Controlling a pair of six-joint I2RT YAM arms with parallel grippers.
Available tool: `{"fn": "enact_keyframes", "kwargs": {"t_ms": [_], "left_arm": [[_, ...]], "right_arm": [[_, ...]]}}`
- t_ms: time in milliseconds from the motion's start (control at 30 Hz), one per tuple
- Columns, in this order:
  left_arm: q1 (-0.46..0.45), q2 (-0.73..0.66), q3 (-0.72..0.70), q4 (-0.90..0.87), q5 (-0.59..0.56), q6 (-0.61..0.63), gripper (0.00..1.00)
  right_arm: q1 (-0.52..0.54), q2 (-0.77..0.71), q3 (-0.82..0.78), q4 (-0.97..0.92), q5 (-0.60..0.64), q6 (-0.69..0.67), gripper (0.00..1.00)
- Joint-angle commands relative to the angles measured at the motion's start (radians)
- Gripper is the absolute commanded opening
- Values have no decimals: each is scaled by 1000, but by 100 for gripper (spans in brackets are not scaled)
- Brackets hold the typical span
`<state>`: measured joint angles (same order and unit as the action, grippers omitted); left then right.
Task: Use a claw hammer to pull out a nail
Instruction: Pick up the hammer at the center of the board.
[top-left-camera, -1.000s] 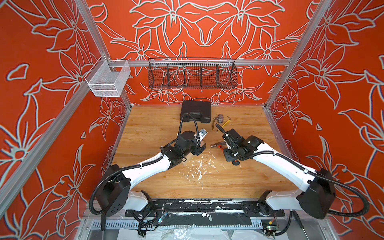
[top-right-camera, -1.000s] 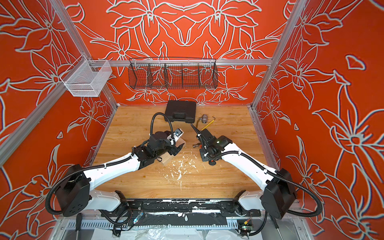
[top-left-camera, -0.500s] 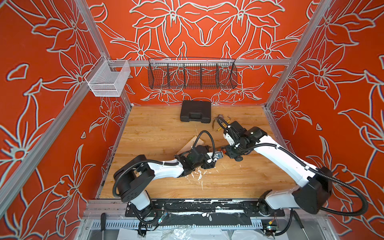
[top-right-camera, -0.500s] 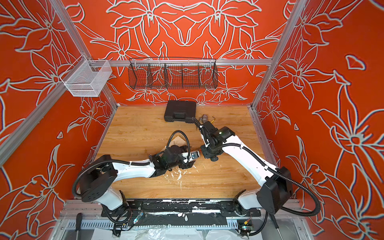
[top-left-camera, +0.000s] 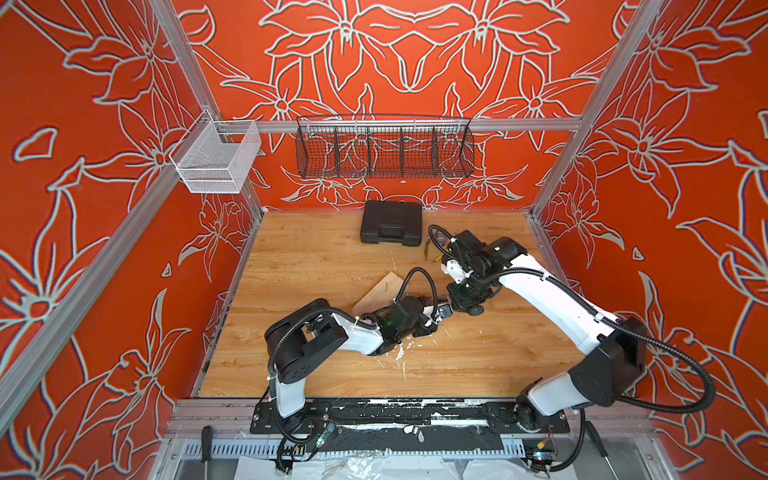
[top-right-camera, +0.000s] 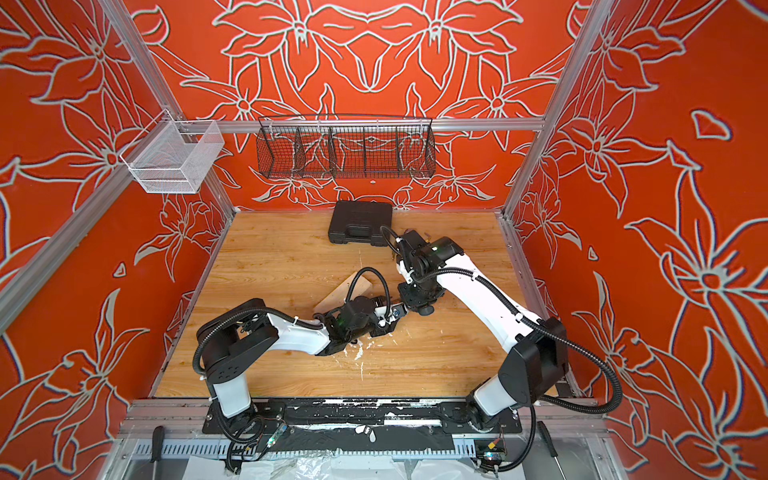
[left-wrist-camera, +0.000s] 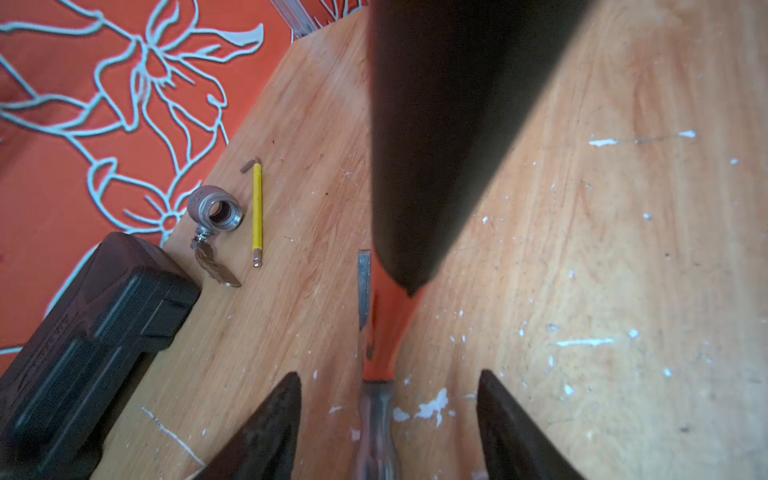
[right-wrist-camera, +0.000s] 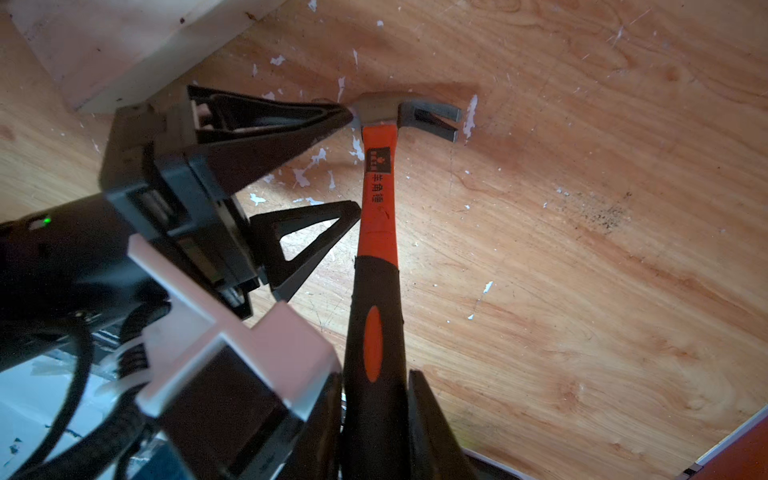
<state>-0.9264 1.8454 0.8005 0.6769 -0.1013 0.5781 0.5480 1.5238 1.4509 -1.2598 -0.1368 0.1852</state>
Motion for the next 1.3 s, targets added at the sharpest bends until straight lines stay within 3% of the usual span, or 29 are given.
{"fn": "enact_keyframes", "kwargs": {"t_ms": [0, 400, 767, 1033, 1267], "left_arm": [[7, 19, 10, 44, -14, -33, 62], [38, 22, 82, -122, 44, -84, 59], [43, 50, 122, -142, 75, -55, 35], [37, 31, 120, -127, 103, -28, 29], [24, 29, 139, -174, 112, 12, 9]], "right_arm": [[-17, 10, 62, -62, -70, -44, 0], [-45, 65, 168, -151, -131, -85, 0], [-60, 82, 203, -182, -168, -106, 0], [-82, 93, 209, -178, -225, -112, 0], [-95, 105, 208, -173, -252, -113, 0]]}}
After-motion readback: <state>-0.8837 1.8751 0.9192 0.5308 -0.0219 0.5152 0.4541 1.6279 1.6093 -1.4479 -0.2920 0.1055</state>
